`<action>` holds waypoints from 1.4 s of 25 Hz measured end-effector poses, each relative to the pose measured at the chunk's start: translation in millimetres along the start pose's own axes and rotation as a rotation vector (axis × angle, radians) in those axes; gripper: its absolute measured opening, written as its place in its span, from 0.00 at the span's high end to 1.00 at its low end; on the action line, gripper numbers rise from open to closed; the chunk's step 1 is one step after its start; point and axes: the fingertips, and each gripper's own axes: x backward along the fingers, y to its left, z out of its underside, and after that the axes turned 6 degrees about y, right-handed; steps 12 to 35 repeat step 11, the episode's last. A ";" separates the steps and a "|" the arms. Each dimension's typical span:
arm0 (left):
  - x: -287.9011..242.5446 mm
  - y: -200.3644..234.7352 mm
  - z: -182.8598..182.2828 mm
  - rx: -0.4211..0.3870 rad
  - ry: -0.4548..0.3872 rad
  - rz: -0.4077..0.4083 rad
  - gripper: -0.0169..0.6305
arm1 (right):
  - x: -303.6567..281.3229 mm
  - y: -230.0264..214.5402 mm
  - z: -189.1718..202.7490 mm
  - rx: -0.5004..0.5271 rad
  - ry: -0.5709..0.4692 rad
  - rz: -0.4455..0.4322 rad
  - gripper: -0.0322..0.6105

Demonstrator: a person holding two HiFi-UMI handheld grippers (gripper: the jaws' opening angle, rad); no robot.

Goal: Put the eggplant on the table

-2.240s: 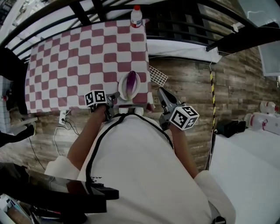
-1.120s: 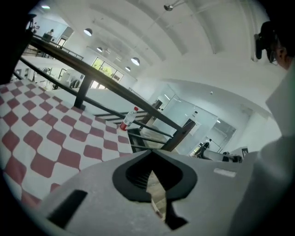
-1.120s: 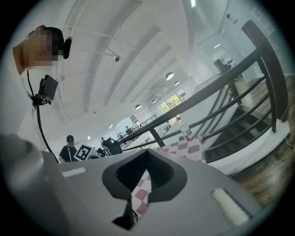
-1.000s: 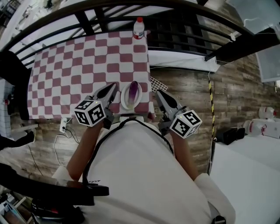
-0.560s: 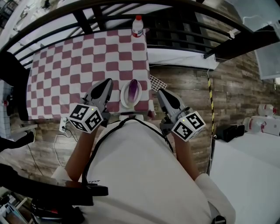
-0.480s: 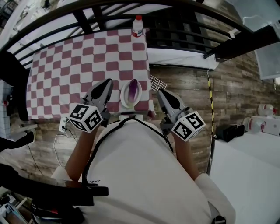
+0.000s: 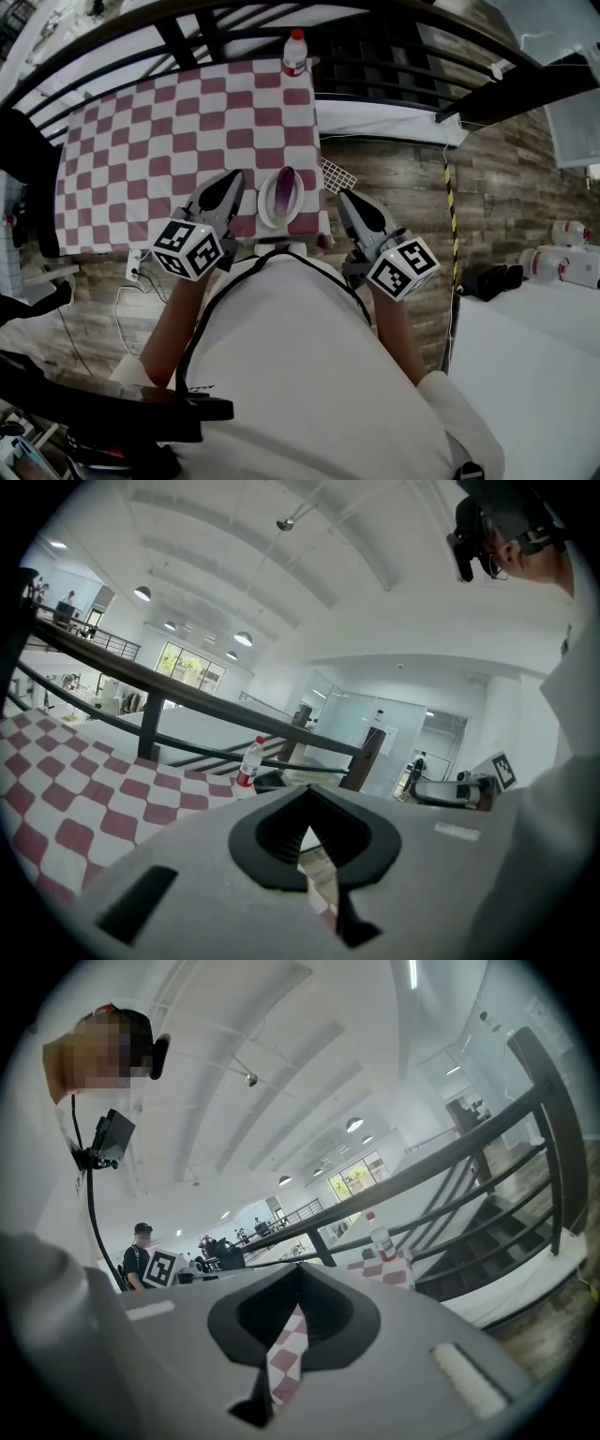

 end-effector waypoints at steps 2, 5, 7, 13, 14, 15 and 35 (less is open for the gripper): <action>0.1 1.9 1.5 0.004 0.003 -0.007 0.96 | 0.6 -0.2 0.8 0.002 0.000 0.003 0.94; 0.3 2.9 2.7 0.008 0.005 -0.007 0.96 | 0.9 0.5 1.9 0.009 0.005 0.008 0.94; 0.9 4.1 2.8 0.011 0.003 -0.006 0.96 | -0.1 1.9 2.3 0.012 0.007 0.010 0.94; 0.5 3.7 4.3 0.006 0.010 0.015 0.96 | -3.1 2.9 4.1 0.014 0.010 0.012 0.94; 0.5 3.7 4.3 0.006 0.010 0.015 0.96 | -3.1 2.9 4.1 0.014 0.010 0.012 0.94; 0.5 3.7 4.3 0.006 0.010 0.015 0.96 | -3.1 2.9 4.1 0.014 0.010 0.012 0.94; 0.5 3.7 4.3 0.006 0.010 0.015 0.96 | -3.1 2.9 4.1 0.014 0.010 0.012 0.94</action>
